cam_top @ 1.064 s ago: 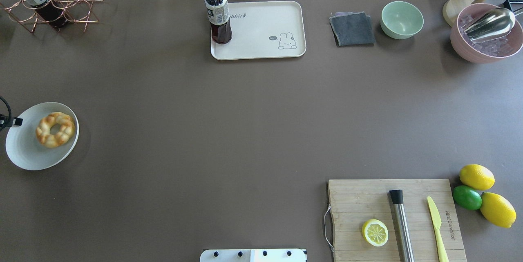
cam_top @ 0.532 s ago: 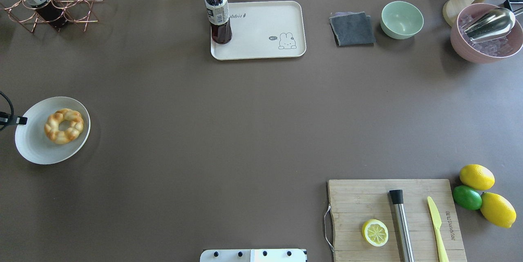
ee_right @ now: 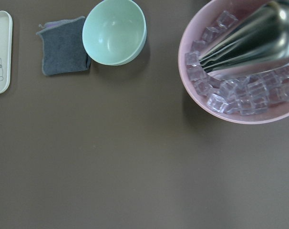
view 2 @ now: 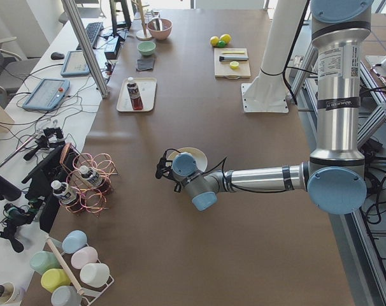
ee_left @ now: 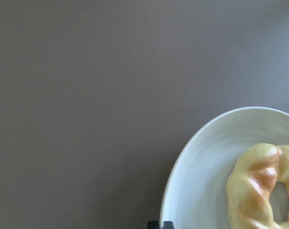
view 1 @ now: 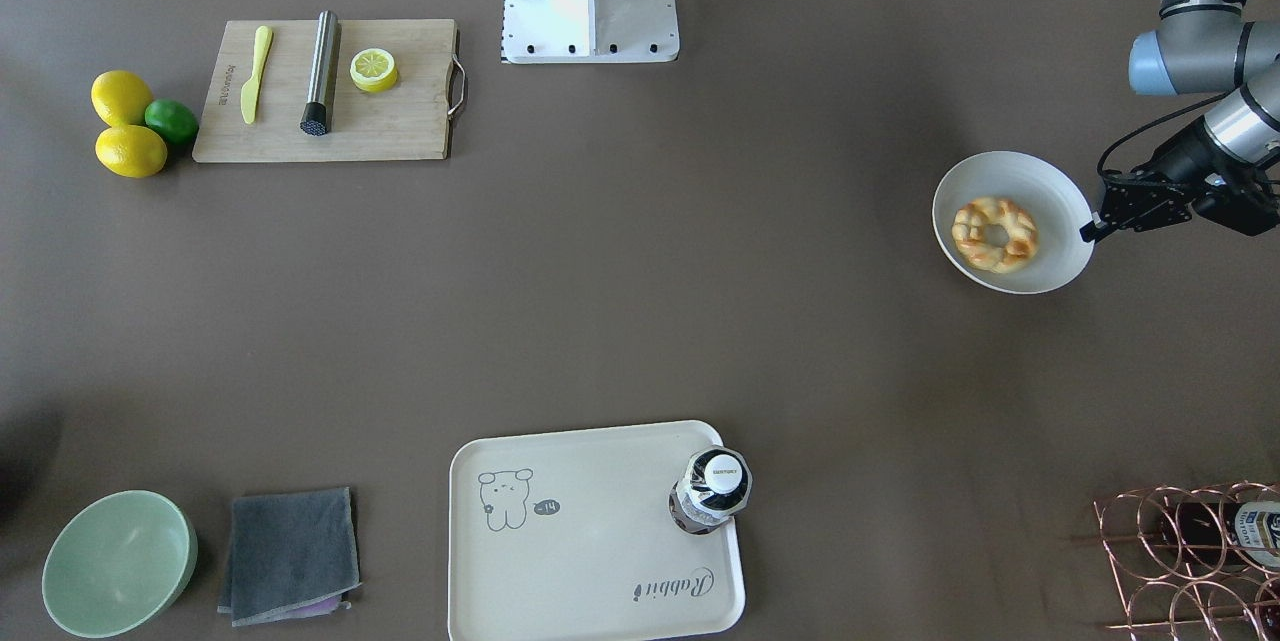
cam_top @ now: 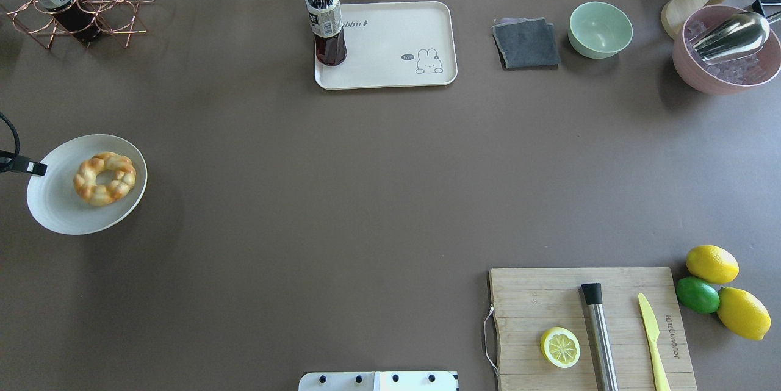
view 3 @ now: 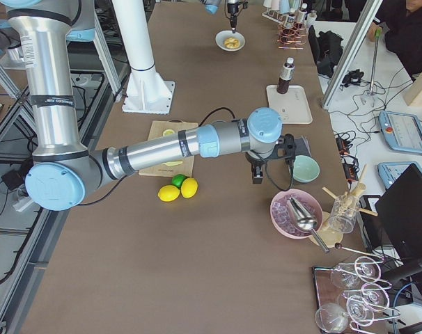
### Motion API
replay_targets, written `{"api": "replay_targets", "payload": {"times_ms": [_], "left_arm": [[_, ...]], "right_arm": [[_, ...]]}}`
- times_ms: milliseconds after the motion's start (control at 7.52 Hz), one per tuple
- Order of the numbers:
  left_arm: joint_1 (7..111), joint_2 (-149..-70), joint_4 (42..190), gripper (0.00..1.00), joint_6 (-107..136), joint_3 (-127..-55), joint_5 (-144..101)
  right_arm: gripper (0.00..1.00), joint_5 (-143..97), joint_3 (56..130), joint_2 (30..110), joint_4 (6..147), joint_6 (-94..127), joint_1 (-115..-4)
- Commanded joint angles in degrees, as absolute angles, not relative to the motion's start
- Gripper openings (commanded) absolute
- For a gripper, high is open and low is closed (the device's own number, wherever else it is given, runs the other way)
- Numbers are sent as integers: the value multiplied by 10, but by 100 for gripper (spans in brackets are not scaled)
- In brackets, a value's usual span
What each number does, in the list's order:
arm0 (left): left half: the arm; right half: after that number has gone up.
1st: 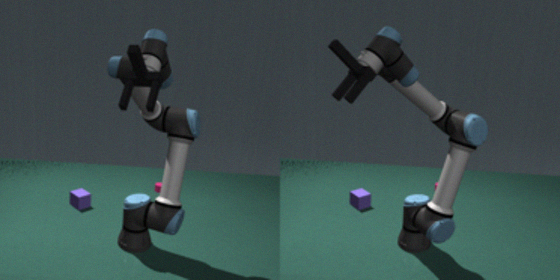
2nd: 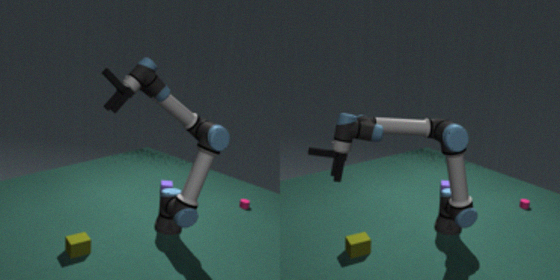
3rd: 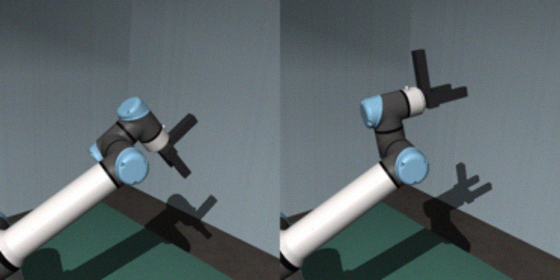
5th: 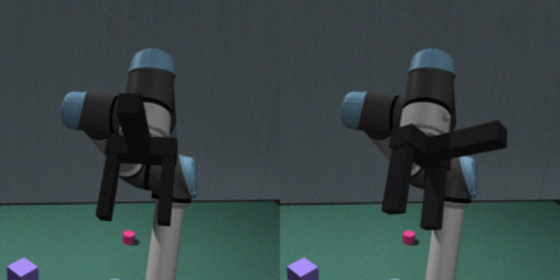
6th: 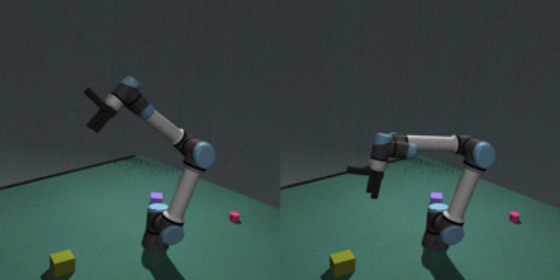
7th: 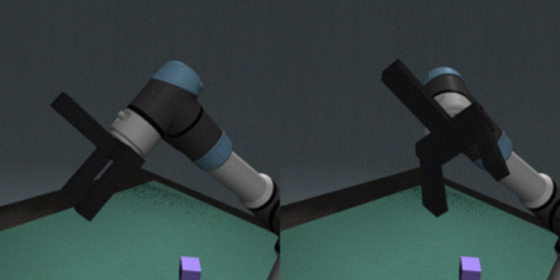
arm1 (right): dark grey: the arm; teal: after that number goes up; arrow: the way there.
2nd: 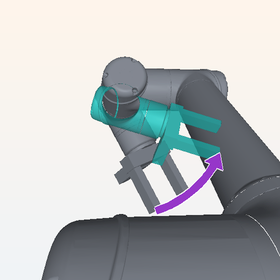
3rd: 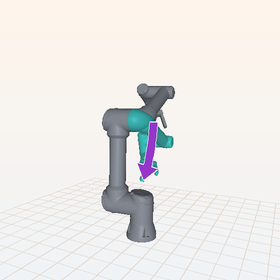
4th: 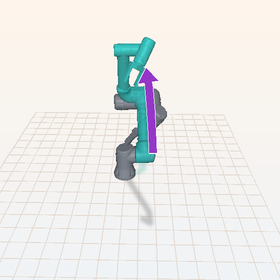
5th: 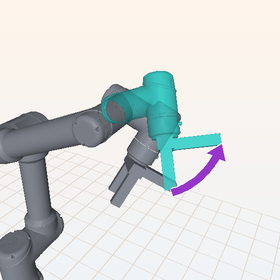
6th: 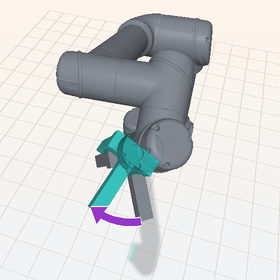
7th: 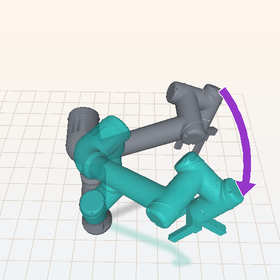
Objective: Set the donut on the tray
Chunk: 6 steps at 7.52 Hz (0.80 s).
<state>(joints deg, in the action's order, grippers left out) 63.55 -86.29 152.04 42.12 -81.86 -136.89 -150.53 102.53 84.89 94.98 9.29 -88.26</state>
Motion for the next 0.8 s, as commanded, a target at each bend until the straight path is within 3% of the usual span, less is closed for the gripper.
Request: {"api": "replay_targets", "payload": {"times_ms": [0, 266, 665], "left_arm": [[688, -878, 1376, 0, 421, -921, -1419], [693, -899, 1257, 0, 421, -1008, -1419], [688, -966, 1212, 0, 505, -1022, -1410]], "right_arm": [[100, -1487, 1016, 769, 898, 248, -789], [100, -1393, 1010, 714, 868, 329, -707], [100, -1386, 964, 699, 727, 442, -651]]}}
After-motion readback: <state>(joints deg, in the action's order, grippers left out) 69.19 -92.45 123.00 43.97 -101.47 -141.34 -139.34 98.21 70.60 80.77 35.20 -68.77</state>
